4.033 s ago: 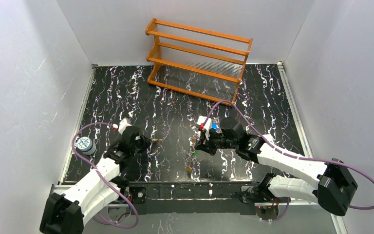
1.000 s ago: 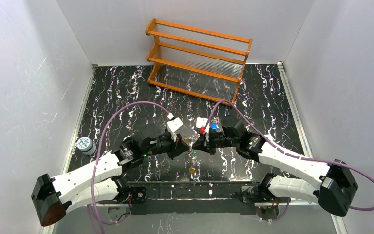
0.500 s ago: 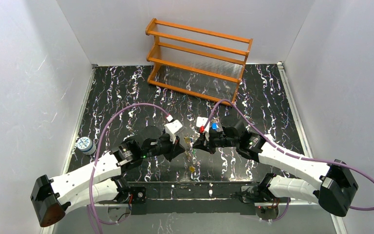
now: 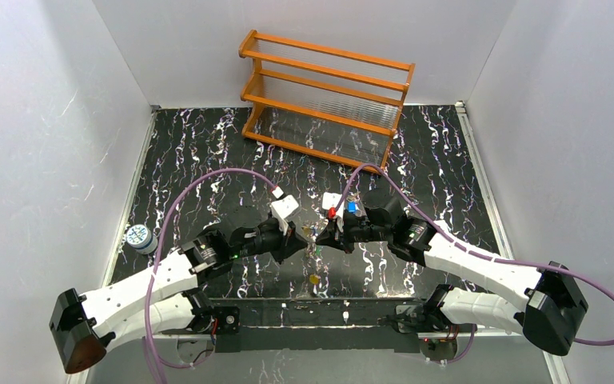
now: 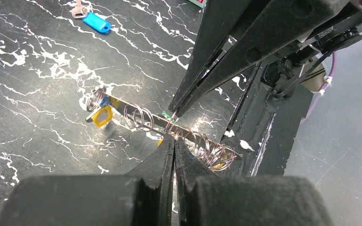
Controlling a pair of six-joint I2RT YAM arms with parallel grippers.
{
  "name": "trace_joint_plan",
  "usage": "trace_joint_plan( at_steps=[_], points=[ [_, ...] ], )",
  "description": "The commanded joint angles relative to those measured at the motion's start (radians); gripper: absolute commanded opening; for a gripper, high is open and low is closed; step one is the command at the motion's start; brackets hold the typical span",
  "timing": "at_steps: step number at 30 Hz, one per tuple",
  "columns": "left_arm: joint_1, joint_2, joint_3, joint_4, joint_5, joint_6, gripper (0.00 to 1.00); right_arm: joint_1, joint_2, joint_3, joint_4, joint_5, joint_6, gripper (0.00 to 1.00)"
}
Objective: Put the keys on the keyring
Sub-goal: Insert the key onto the keyring.
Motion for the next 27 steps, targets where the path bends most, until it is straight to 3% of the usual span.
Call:
trace_joint_plan(
  at_steps=[1, 16, 27],
  points=[
    [-0.006, 0.016, 0.022, 0.064, 0.033, 0.003, 0.00, -0.005, -0.019, 0.043, 0.063, -0.042, -0.008, 0.01],
    [-0.009, 0.031, 0.015, 0.114, -0.031, -0.025, 0.00, -0.005, -0.024, 0.039, 0.062, -0.054, -0.010, 0.01],
    [-0.009, 0.016, 0.000, 0.044, -0.079, -0.021, 0.00, -0.005, -0.032, 0.042, 0.065, -0.048, -0.005, 0.01]
  ],
)
